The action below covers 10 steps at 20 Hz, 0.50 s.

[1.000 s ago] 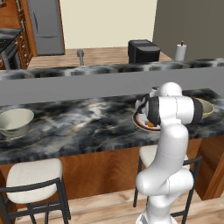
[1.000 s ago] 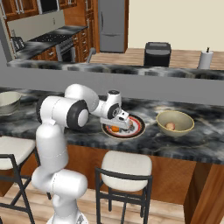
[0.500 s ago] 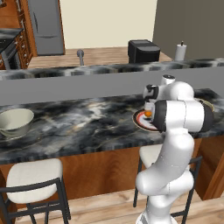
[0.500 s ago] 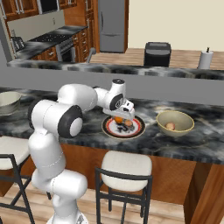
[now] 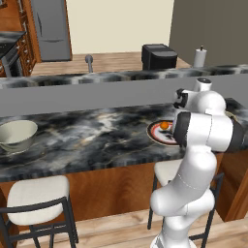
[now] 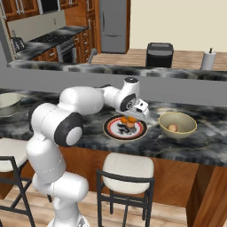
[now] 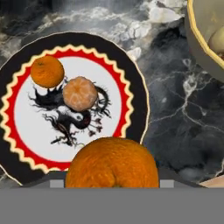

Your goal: Take the fruits from the plate on the dining counter and place two fruits in each bowl.

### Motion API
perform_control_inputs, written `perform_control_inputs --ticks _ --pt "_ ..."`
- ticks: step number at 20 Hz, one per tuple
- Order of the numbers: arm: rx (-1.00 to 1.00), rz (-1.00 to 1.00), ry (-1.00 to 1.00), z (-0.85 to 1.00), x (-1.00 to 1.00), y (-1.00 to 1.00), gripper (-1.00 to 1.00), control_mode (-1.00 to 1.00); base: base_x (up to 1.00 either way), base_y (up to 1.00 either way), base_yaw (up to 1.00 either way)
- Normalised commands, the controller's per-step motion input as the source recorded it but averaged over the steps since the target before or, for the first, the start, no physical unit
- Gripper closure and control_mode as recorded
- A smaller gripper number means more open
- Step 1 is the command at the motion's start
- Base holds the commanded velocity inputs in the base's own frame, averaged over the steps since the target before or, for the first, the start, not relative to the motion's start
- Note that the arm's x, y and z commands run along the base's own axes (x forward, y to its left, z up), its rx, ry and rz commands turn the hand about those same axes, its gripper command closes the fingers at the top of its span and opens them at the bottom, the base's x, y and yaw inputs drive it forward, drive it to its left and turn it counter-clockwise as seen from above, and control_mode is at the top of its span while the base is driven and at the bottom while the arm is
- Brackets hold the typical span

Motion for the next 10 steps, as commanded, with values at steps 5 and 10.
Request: perform_control_inputs --ticks 5,10 --pt "0.00 -0.21 -0.03 0.12 0.00 -0.63 1.00 -1.00 0.00 0.00 0.00" --pt "0.00 -0.23 0.00 0.16 0.00 -0.52 1.00 -1.00 0.00 0.00 0.00"
